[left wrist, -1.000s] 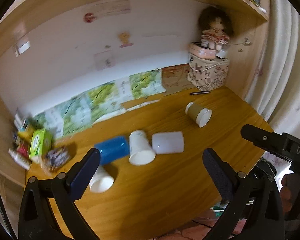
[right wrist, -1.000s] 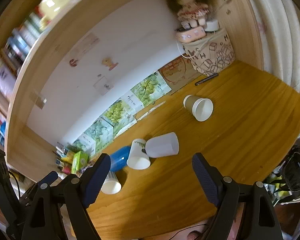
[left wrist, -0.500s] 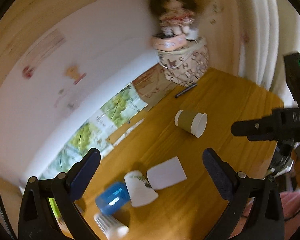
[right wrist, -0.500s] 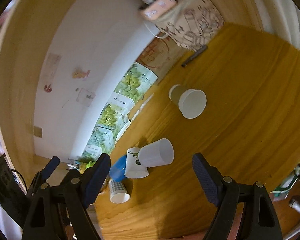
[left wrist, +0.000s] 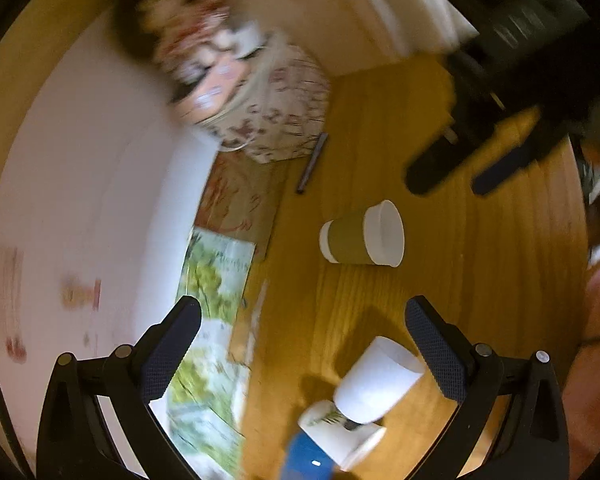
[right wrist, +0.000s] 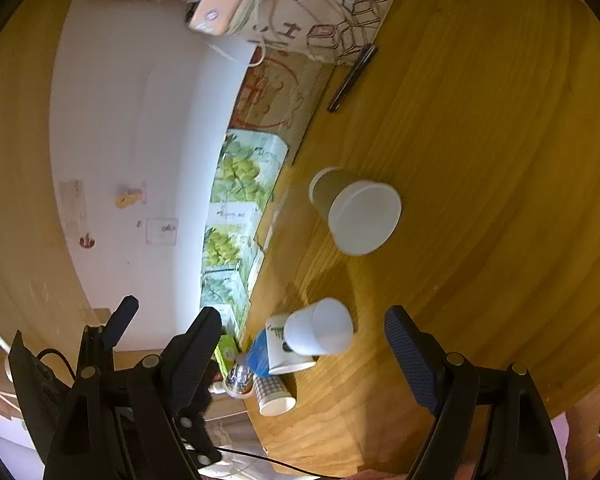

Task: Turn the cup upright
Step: 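Move the left tool down toward the brown-sleeved paper cup lying sideways, then close the left gripper around the brown sleeve of the cup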

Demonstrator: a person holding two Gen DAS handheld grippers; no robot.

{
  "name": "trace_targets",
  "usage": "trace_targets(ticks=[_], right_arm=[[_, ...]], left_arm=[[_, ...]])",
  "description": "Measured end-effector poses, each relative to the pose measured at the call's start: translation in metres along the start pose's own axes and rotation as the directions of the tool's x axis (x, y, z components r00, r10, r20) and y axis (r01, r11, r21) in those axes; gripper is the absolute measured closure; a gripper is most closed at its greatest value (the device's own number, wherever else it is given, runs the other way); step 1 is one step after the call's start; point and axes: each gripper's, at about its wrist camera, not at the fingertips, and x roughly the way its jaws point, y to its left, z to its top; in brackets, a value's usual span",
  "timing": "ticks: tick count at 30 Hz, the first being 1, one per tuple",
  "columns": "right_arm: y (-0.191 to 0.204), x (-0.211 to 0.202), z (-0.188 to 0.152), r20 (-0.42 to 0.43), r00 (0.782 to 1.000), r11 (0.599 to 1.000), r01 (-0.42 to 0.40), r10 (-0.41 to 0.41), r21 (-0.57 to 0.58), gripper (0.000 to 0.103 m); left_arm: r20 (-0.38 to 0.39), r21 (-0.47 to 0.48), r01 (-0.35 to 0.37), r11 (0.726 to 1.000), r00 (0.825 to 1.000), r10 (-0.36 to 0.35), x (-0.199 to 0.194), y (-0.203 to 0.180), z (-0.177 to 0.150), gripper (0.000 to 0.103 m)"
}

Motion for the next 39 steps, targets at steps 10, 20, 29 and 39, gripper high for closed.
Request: trace_targets(ticks=[10, 20, 29, 39], right_arm=[[-0.019, 0.001, 0.036, 0.021, 0.999, 0.999, 0.032, -0.032, -0.023, 0.019], [-0.03, 0.007, 0.05, 0.011, 0.998, 0.997, 0.061, -0.06, -0.041, 0.019], [-0.04, 0.01, 0.064, 0.022, 0.996, 0.996, 0.09, -0.089, -0.017, 0.019], [-0.048, 0.006, 0.069, 0.04, 0.993, 0.994, 0.11, -0.111, 0.025, 0.019]], left_arm=[[-0.024, 0.326, 0.03, 0.945, 0.999, -0.023, 0.05, -0.023, 0.007, 0.001], [-0.029, 0.447, 0.085, 0.89, 0.996, -0.081, 0.095, -0.04, 0.017, 0.001], [-0.055, 0.491, 0.157, 0.857, 0.987, -0.149, 0.121, -0.05, 0.022, 0.001], [-0.114, 0.456, 0.25, 0.854, 0.968, -0.223, 0.144, -0.053, 0.03, 0.001]])
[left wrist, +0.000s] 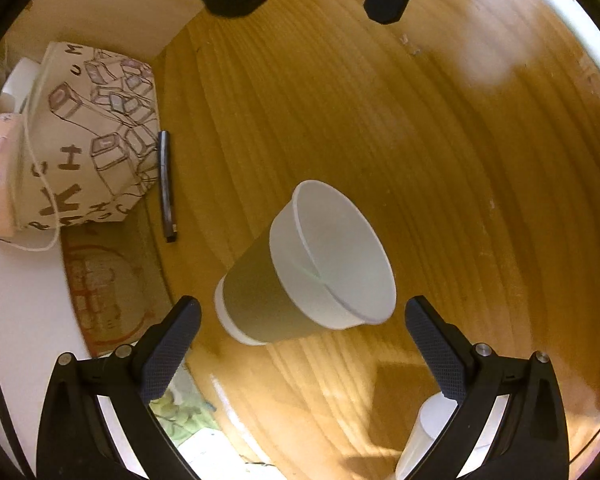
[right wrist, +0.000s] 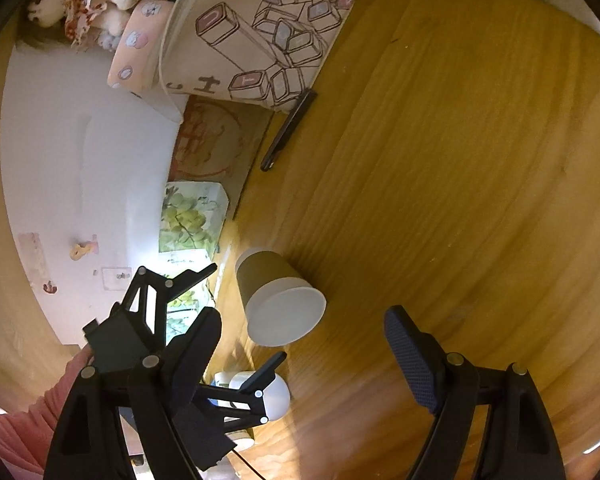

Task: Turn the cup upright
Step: 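Close the left gripper around the brown sleeve of the cup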

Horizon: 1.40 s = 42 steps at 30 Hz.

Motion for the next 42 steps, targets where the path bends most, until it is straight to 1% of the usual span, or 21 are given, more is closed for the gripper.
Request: trace_targets(ticks=[4, 8, 11, 23, 29, 32, 37, 42], right_arm=[[-0.002, -0.003, 0.0, 0.006, 1.0, 1.0, 0.009, -0.009, 0.009, 0.019], [-0.004, -0.005, -0.001, 0.011, 1.0, 1.0, 0.003, -0.003, 0.027, 0.019], [-0.005, -0.005, -0.001, 0.014, 1.0, 0.999, 0.003, -0.004, 0.035, 0.019], [-0.003, -0.006, -0.002, 0.012, 1.0, 0.999, 0.011, -0.011, 0.035, 0.019], [-0.003, -0.01, -0.004, 0.009, 1.0, 0.999, 0.013, -0.013, 0.034, 0.019], [-0.002, -0.011, -0.004, 0.015, 1.0, 0.999, 0.014, -0.015, 0.032, 0.019], [-0.002, -0.016, -0.006, 0.016, 1.0, 0.999, 0.023, -0.023, 0.023, 0.019], [-0.002, -0.023, -0.006, 0.019, 0.999, 0.999, 0.032, -0.032, 0.014, 0.019]], left_arm=[[-0.003, -0.022, 0.049, 0.999, 0.999, -0.049, 0.003, 0.004, 0.003, 0.001], [-0.028, -0.057, 0.088, 0.995, 0.996, -0.09, 0.012, 0.01, 0.006, 0.001], [-0.05, -0.078, 0.088, 0.993, 0.994, -0.093, 0.017, 0.015, 0.006, 0.002], [-0.04, -0.106, 0.105, 0.989, 0.993, -0.11, 0.011, 0.019, 0.01, 0.011], [-0.042, -0.129, 0.126, 0.984, 0.99, -0.132, 0.007, 0.023, 0.015, 0.014], [-0.057, -0.16, 0.127, 0.979, 0.989, -0.137, 0.007, 0.026, 0.018, 0.015], [-0.059, -0.2, 0.124, 0.972, 0.989, -0.138, 0.008, 0.034, 0.02, 0.02], [-0.082, -0.277, 0.128, 0.952, 0.984, -0.156, 0.01, 0.047, 0.021, 0.023]])
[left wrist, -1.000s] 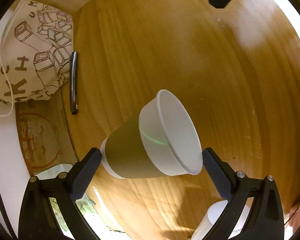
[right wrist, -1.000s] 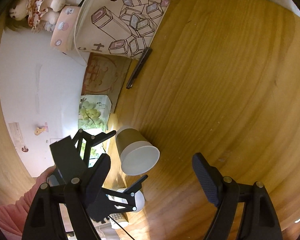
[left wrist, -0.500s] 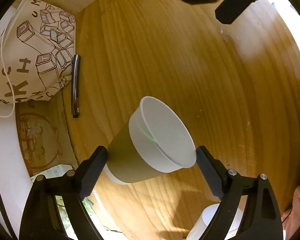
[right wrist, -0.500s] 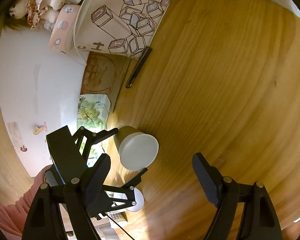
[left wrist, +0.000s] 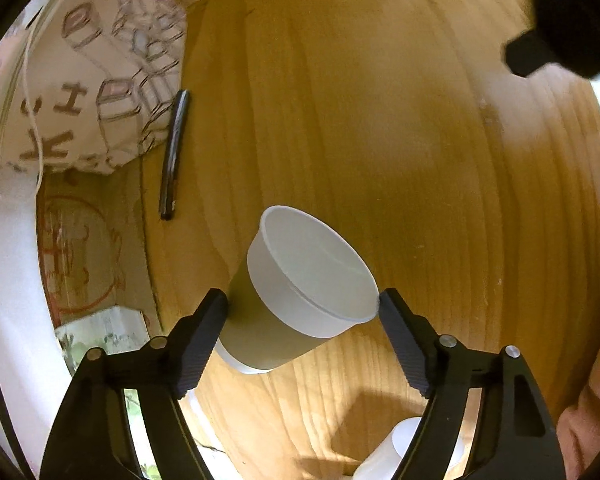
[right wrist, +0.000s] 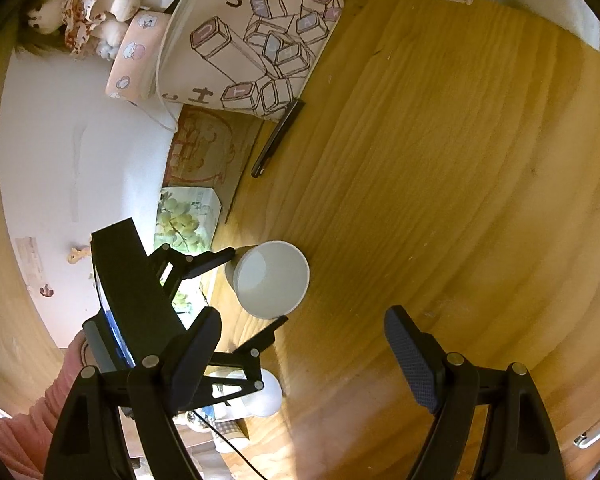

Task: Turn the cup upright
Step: 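Close the left gripper around the brown sleeve of the cup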

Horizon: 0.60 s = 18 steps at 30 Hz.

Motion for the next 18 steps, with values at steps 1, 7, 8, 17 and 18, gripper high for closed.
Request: trace_targets(ticks=[1, 7, 8, 17, 18], right_arm=[[0.0, -0.003, 0.001, 0.002, 1.0, 1.0, 0.001, -0.001, -0.003, 0.019], [0.0, -0.014, -0.002, 0.008, 1.0, 1.0, -0.006, 0.006, -0.01, 0.019], [0.0, -0.015, -0.003, 0.008, 1.0, 1.0, -0.008, 0.008, -0.01, 0.019], [0.0, -0.034, -0.008, 0.021, 1.0, 1.0, 0.0, 0.0, -0.024, 0.019], [0.0, -0.035, -0.009, 0.022, 1.0, 1.0, 0.003, -0.002, -0.026, 0.019]], left_arm=[[-0.003, -0.019, 0.002, 1.0, 1.0, -0.002, 0.0, 0.003, 0.001, 0.025], [-0.003, -0.132, 0.019, 0.991, 1.0, -0.019, -0.003, 0.021, 0.003, 0.031], [-0.006, -0.147, 0.017, 0.989, 1.0, -0.018, -0.003, 0.025, 0.003, 0.032], [0.012, -0.26, 0.041, 0.965, 0.999, -0.039, -0.011, 0.037, -0.001, 0.046], [0.018, -0.267, 0.037, 0.963, 0.999, -0.033, -0.014, 0.035, 0.0, 0.049]])
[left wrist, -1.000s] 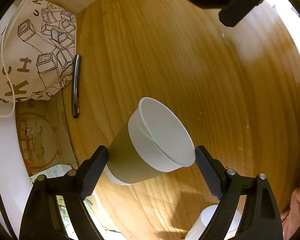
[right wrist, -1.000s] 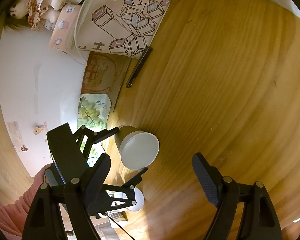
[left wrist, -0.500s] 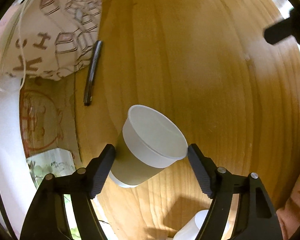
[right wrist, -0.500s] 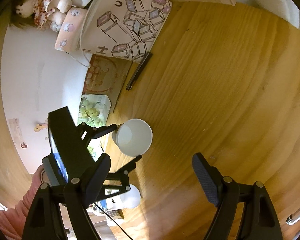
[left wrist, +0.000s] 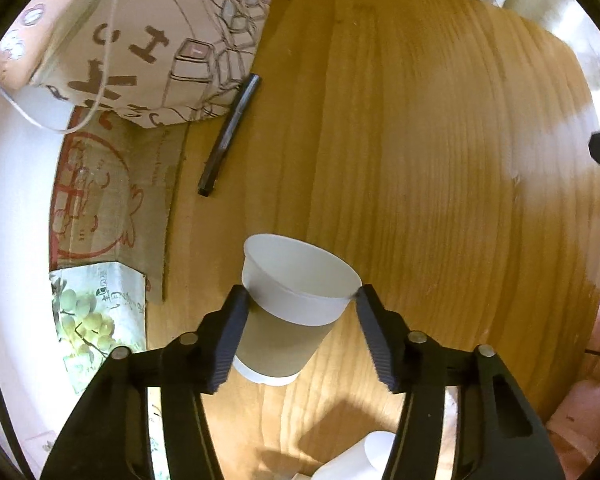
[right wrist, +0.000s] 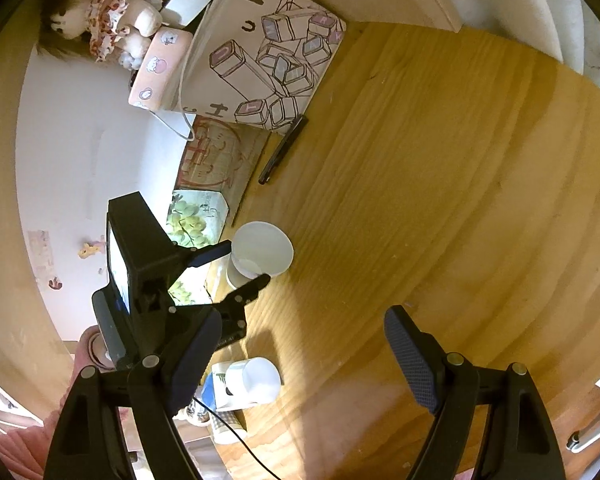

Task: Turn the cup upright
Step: 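Close the left gripper around the brown sleeve of the cup, then lift the cup with the left gripper and rotate it rim-up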

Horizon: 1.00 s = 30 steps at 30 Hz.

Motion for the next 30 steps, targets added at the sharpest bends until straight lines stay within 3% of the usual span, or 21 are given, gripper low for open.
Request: trace_targets(ticks=[2, 4, 6, 9, 22, 25, 28, 30], right_arm=[[0.001, -0.003, -0.003, 0.001, 1.0, 1.0, 0.007, -0.007, -0.007, 0.019], [0.001, -0.005, -0.005, 0.001, 1.0, 1.0, 0.009, -0.009, -0.011, 0.019], [0.001, -0.007, -0.006, 0.001, 1.0, 1.0, 0.009, -0.009, -0.012, 0.019], [0.001, -0.009, -0.009, -0.003, 1.0, 1.0, 0.007, -0.007, -0.018, 0.019], [-0.001, -0.018, -0.021, -0.005, 1.0, 1.0, 0.0, 0.0, -0.031, 0.019], [-0.003, -0.019, -0.022, -0.001, 1.0, 1.0, 0.002, -0.002, -0.025, 0.019], [-0.004, -0.021, -0.022, 0.002, 1.0, 1.0, 0.003, -0.003, -0.022, 0.019], [-0.005, -0.021, -0.023, 0.002, 1.0, 1.0, 0.005, -0.005, -0.019, 0.019]], left_arm=[[0.02, -0.018, -0.02, 1.0, 1.0, 0.021, -0.006, 0.004, 0.001, 0.073], [0.009, -0.057, 0.012, 0.998, 1.0, -0.012, -0.01, 0.007, 0.001, 0.089], [0.001, -0.104, 0.049, 0.993, 0.999, -0.049, -0.011, 0.014, 0.0, 0.094], [-0.004, -0.136, 0.036, 0.99, 0.999, -0.037, -0.009, 0.017, 0.0, 0.096], [0.036, -0.194, 0.017, 0.981, 0.999, -0.01, -0.011, 0.023, -0.008, 0.088], [0.042, -0.192, 0.015, 0.981, 0.999, -0.007, -0.012, 0.025, -0.009, 0.08], [0.06, -0.184, -0.003, 0.983, 0.998, 0.014, -0.013, 0.027, -0.009, 0.062], [0.073, -0.179, 0.0, 0.984, 0.997, 0.013, -0.014, 0.028, -0.01, 0.057]])
